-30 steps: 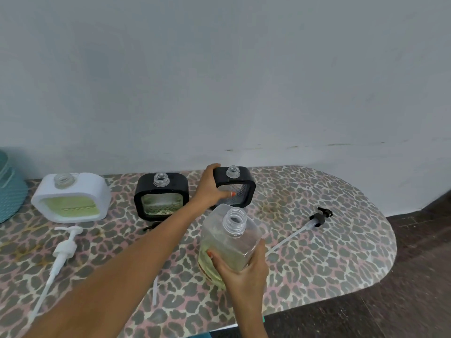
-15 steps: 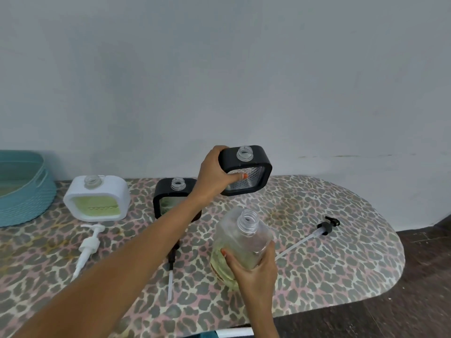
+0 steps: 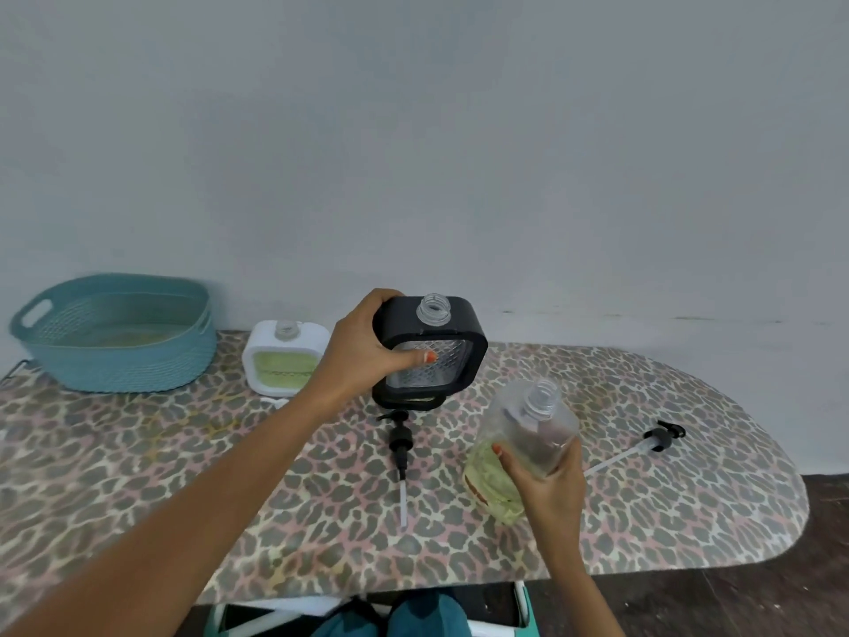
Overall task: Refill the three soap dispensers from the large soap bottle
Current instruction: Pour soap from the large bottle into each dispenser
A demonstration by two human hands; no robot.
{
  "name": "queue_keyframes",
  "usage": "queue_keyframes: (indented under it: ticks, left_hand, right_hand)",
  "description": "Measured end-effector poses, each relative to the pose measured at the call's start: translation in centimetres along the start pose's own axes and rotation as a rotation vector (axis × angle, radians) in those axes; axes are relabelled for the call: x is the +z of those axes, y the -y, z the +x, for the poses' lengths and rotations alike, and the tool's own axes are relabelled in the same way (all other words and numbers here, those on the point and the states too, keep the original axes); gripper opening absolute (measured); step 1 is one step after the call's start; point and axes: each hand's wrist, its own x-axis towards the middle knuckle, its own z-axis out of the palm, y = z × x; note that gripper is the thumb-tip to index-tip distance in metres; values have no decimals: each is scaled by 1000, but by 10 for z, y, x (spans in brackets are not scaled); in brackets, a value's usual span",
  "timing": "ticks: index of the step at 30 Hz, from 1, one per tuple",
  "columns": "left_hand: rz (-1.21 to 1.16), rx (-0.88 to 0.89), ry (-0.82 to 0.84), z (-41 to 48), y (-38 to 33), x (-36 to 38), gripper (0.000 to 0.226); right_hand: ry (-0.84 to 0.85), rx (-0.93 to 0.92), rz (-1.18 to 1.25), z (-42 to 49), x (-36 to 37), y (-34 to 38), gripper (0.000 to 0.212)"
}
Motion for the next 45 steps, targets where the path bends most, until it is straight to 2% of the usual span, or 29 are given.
queue_keyframes:
  ticks: [5,8,11,15,22,27,36,45]
  left_hand:
    - [44,-53,18,-31,18,-23,60]
    - [-6,-82,29,-48,29,-30,61]
    - [-42,-107,24,-63,39,-37,58]
    - [-39,-107,33,-77,46,-43,59]
    - [-28,-63,49,-93,50,-50,65]
    - [17,-28,87,-99,50,-52,48]
    - [52,-6,154,-105,47,-52,49]
    - [105,-25,243,-100,44,-51,48]
  right_hand:
    - [15,-57,-83,6,4,9,70]
    - [41,-138,-208,9,7,22,60]
    - [70,-226,-274,11,8,39,60]
    - [148,-395,-414,15,4,64,60]
    - [212,-649,-669,13,6,91,76]
    - [252,-942,-768,15,9,99,58]
    - [230,-1164,-933,27,10,102,51]
    - [287,-1193,-1022,33,6,96,51]
